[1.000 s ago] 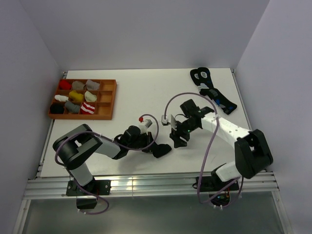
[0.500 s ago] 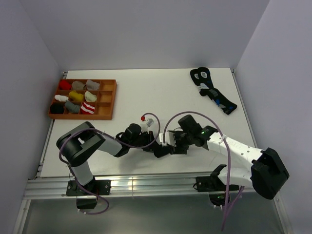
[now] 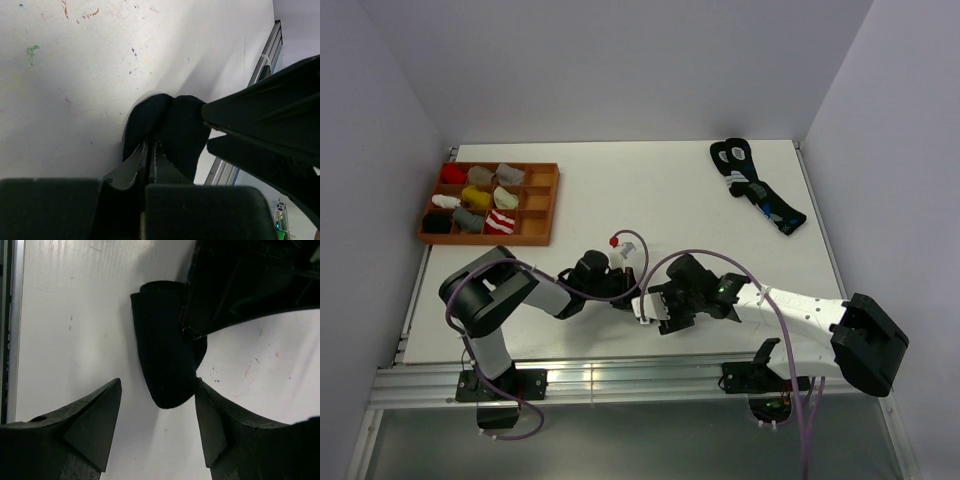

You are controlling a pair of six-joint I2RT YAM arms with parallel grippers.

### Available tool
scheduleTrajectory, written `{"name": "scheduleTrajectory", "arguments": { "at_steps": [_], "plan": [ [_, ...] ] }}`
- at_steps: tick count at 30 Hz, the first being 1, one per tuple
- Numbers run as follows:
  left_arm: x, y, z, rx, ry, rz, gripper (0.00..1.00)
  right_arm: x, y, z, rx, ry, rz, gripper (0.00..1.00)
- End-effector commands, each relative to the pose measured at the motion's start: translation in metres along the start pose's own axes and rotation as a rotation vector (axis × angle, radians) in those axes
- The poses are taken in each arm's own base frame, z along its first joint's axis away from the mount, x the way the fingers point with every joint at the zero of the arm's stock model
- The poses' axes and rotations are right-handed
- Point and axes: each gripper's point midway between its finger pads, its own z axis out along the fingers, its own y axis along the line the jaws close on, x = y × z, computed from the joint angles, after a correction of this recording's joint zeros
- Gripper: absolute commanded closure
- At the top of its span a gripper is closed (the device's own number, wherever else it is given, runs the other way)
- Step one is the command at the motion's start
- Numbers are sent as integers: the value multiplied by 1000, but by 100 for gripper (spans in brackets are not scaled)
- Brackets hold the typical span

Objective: Roll the socks
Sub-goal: Roll the sock at the center of the board.

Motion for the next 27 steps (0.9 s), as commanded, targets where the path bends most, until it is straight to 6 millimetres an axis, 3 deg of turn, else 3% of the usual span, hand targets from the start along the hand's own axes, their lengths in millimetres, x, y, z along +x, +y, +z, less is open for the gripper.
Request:
{"name": "scheduleTrajectory", "arguments": {
  "at_steps": [1, 19, 27],
  "plan": [
    [58, 54, -13, -194, 178, -81, 100, -9, -12, 4, 39, -11, -45, 33],
    [60, 53, -10, -124, 238, -140, 100, -11, -13, 31, -32, 48, -19, 44],
    [53, 51, -11, -126, 216, -291, 100, -14, -5, 40, -140, 96, 111, 66]
  ]
}}
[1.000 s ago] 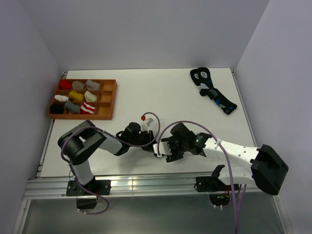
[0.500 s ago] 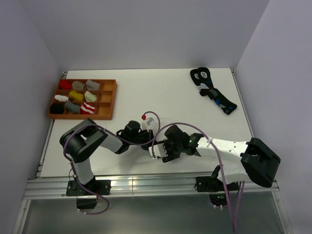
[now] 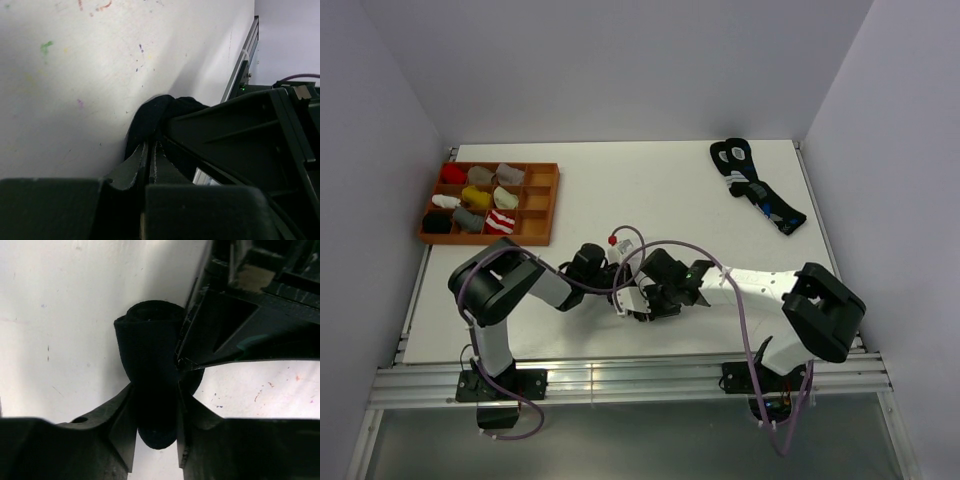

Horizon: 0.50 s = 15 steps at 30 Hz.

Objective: Roll the socks
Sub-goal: Roll the sock at the center of the board.

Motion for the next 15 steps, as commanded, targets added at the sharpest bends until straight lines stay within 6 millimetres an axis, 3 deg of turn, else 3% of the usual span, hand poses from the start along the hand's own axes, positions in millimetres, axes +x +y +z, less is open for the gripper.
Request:
{"name": "scheduleTrajectory", "arguments": {
  "at_steps": [1, 5, 6, 8, 15],
  "plan": [
    [47, 50, -11, -197, 99, -213, 100, -13, 3, 5, -55, -18, 72, 68],
    [28, 44, -15, -224, -4, -241, 99, -9, 15, 9, -127, 19, 142, 77],
    [22, 38, -18, -224, -38, -255, 94, -9, 14, 10, -129, 21, 152, 78],
    [8, 44, -23, -282, -119, -266, 94, -6, 15, 11, -135, 34, 181, 81],
    [-19, 50, -61, -401, -390, -348, 80, -5, 11, 18, -129, 47, 274, 85]
  ]
}}
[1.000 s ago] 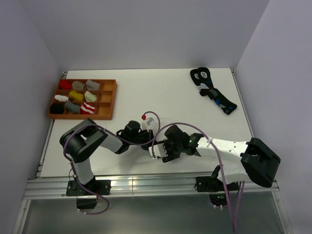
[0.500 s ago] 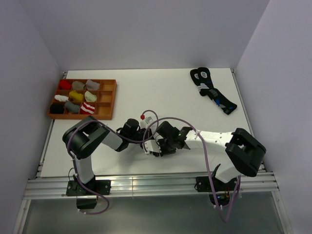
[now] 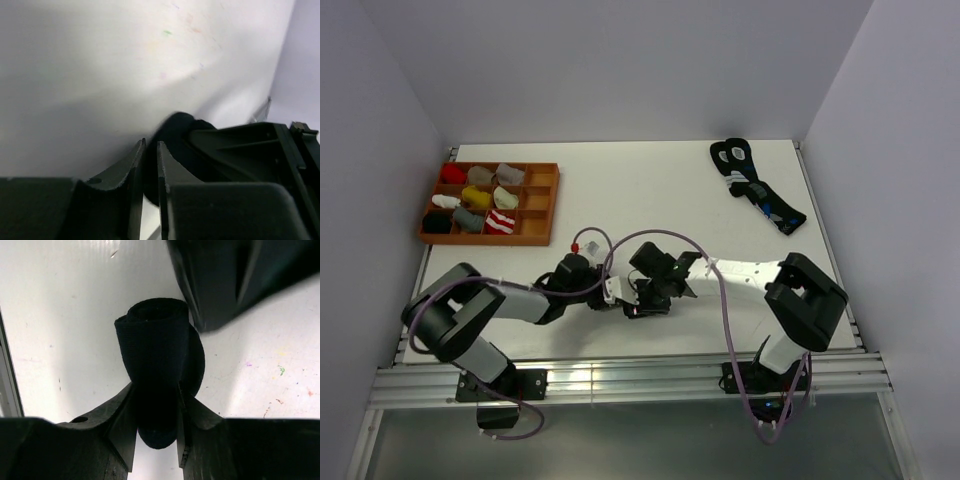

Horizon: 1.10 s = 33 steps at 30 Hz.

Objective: Roll the socks
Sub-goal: Roll the sock at the center of the board, then pick up the sock at the center of the board.

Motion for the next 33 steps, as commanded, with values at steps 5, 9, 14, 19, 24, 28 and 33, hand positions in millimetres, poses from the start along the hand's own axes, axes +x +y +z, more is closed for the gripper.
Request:
{"name": "scheduleTrajectory", "arguments": {
  "at_steps": [5, 9, 14, 19, 24, 28, 33],
  "plan": [
    [-26, 36, -39, -173, -268, -108, 74, 11, 5, 12, -48, 61, 187, 87],
    [-27, 21, -58, -112, -328, -128, 72, 10, -3, 14, -37, 66, 239, 87],
    [-12, 1, -60, -86, -353, -107, 70, -2, -11, 14, -110, 61, 333, 87],
    [6, -6, -54, -60, -359, -147, 72, -6, -18, 19, -146, 62, 420, 87],
    [11, -2, -51, -55, -388, -171, 70, -11, -25, 17, -159, 45, 455, 87],
    [1, -17, -51, 40, -440, -188, 69, -15, -25, 12, -183, 32, 485, 87],
    [-6, -33, -45, 101, -465, -160, 64, -26, -25, 4, -232, -5, 535, 87]
  ]
}}
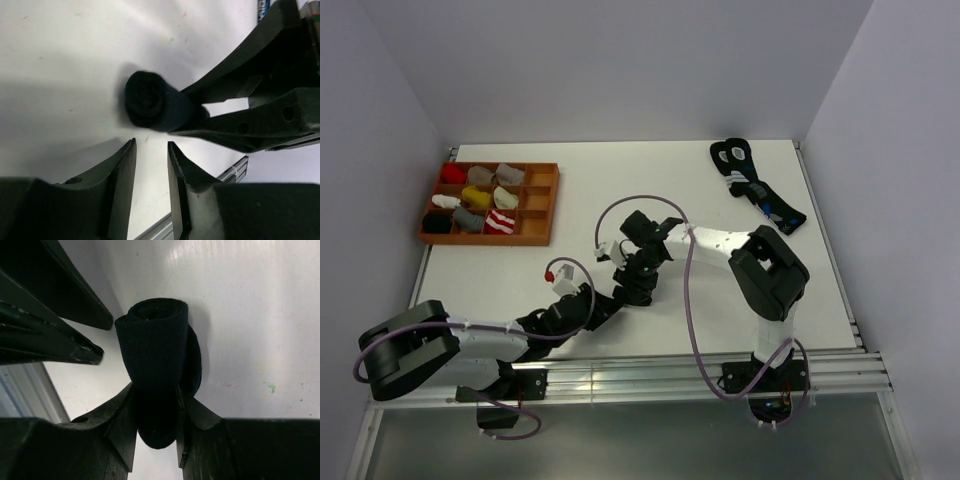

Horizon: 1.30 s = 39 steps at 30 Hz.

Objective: Roll the socks
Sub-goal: Pick up the sock at the center of the board.

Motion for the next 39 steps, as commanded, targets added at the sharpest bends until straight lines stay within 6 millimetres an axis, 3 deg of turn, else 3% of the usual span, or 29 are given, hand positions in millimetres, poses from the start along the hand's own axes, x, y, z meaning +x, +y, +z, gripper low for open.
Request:
{"name": "scheduleTrajectory", "arguments": {
  "at_steps": [1, 8, 19, 27, 35, 39],
  "plan": [
    [-12, -45, 6, 150, -62, -45, 63, 0, 7, -3, -57, 16, 71, 87],
    [-9, -41, 11, 163, -65, -99, 61, -13, 12, -11, -81, -25, 97, 88],
    [-14, -61, 9, 229, -72, -173, 59, -50, 11, -46, -29, -155, 122, 88],
    [-28, -70, -5, 242, -118, -251, 57, -72, 11, -73, 24, -253, 128, 88],
    [-55, -90, -24, 295, -219, -330, 56, -91, 17, -102, 55, -341, 138, 89],
    [-55, -98, -29, 259, -213, -293, 55, -98, 6, -118, 156, -385, 129, 88]
  ]
}}
